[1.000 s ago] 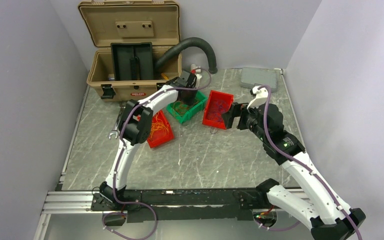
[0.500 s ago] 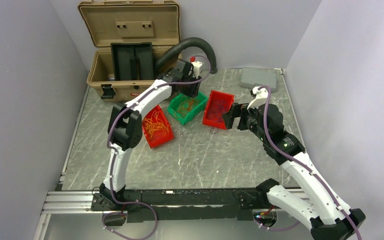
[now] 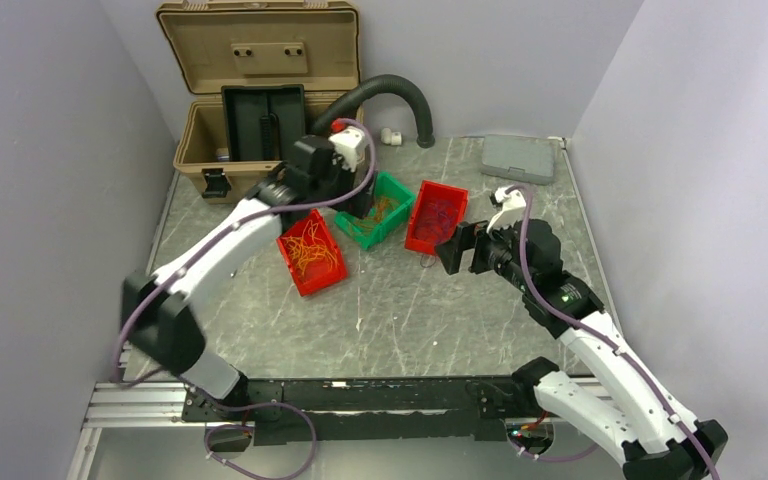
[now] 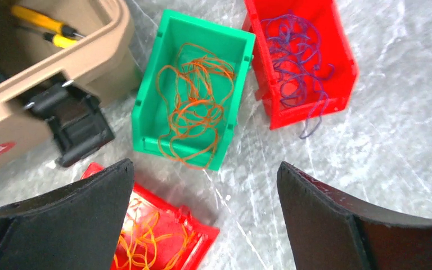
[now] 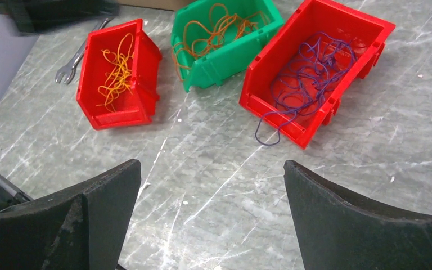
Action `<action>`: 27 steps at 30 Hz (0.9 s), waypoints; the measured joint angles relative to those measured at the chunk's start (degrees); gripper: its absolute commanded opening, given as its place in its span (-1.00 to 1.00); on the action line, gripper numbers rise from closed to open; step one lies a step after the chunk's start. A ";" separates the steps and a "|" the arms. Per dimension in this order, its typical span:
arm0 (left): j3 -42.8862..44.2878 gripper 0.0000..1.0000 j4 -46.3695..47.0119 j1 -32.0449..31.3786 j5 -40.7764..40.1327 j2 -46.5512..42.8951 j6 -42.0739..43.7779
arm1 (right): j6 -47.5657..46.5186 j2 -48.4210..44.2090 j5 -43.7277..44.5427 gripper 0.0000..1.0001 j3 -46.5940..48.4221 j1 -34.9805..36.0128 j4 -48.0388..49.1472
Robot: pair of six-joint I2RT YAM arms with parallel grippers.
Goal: Untangle the cables
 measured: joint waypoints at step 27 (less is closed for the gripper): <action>-73.55 0.99 31.30 -0.17 -35.34 -64.26 -0.55 | -11.21 -7.54 24.41 0.93 -35.23 -0.85 42.32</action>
